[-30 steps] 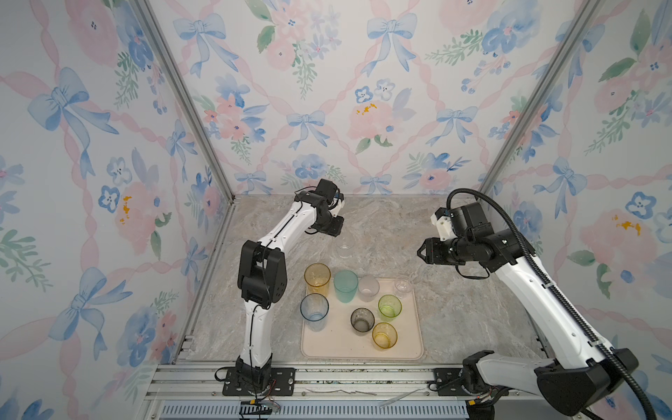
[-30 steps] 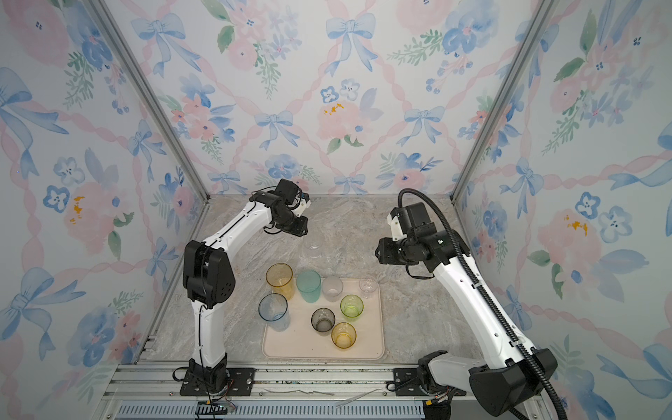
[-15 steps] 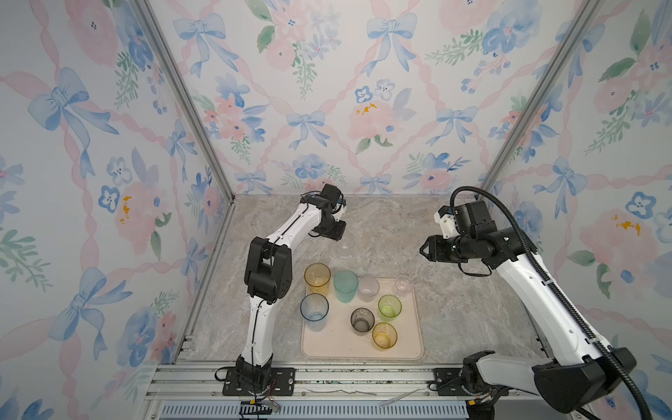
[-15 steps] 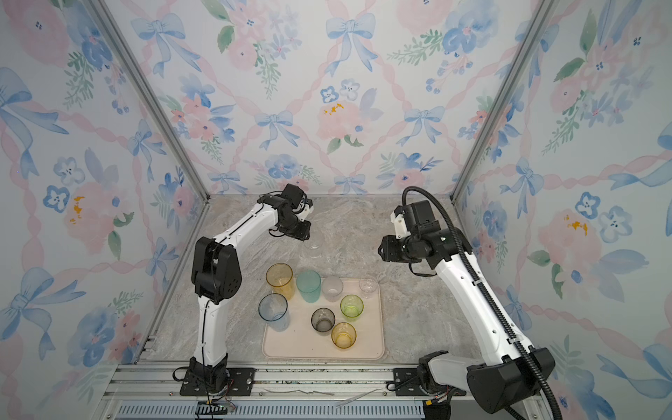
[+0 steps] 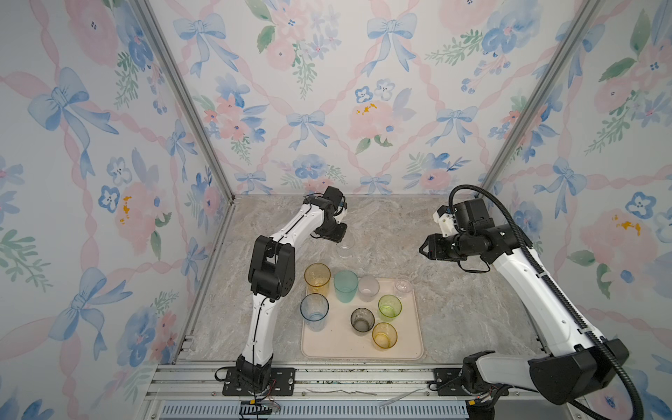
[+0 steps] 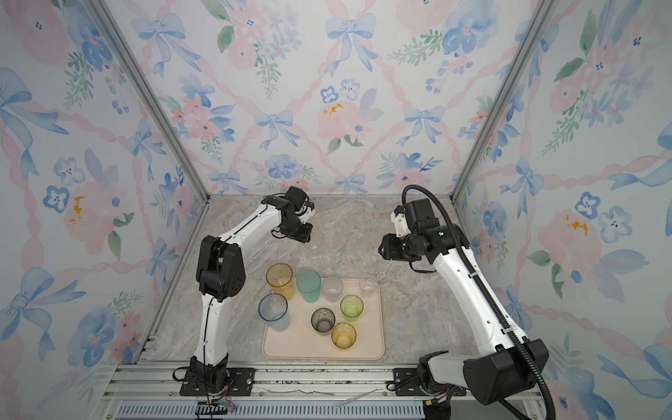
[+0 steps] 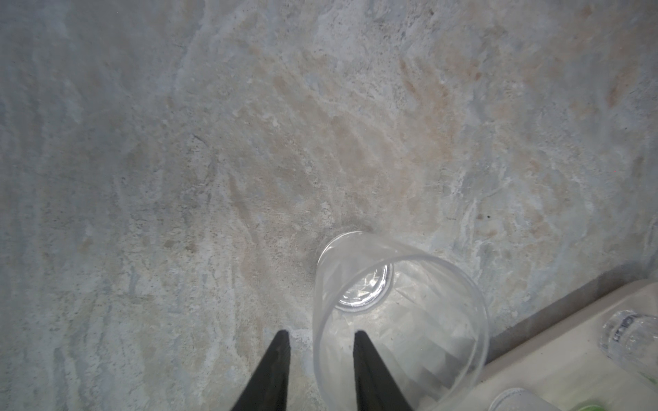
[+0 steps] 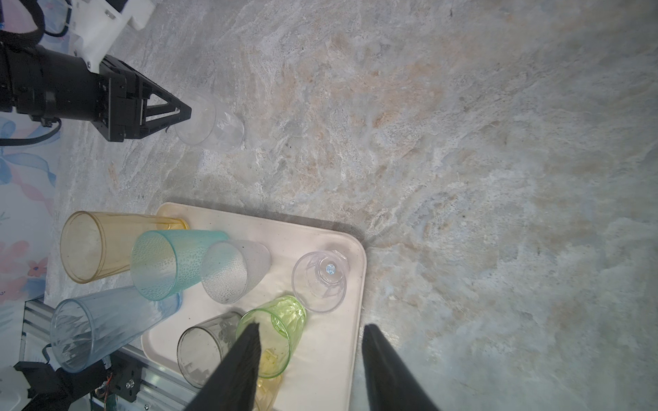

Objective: Place the glasses into the tray
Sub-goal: Pick up the glass from the top-center of the table.

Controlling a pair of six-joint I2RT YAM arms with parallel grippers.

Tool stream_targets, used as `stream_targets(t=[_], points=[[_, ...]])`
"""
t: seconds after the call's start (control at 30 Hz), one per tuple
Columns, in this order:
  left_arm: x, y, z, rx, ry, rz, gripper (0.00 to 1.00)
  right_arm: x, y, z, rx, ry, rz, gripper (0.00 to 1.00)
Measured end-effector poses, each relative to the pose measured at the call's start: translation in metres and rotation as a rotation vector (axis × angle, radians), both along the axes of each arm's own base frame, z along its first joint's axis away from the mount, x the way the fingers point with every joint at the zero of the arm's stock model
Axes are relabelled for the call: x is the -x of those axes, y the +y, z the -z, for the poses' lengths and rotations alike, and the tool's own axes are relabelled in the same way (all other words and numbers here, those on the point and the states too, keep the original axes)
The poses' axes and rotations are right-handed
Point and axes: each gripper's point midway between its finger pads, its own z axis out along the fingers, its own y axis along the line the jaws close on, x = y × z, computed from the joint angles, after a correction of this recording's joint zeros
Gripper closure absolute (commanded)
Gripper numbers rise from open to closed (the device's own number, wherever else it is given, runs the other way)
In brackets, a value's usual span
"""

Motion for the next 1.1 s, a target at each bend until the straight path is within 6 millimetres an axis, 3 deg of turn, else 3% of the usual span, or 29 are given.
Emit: stream_targets(t=[0.5, 1.1], points=[[-0.002, -0.004, 0.014, -0.015, 0.027, 0.005, 0.69, -0.004, -0.007, 0.0, -0.002, -0.003, 0.005, 0.5], [-0.003, -0.004, 0.012, -0.018, 0.031, 0.005, 0.86, -0.008, -0.006, 0.007, -0.002, 0.015, -0.007, 0.5]])
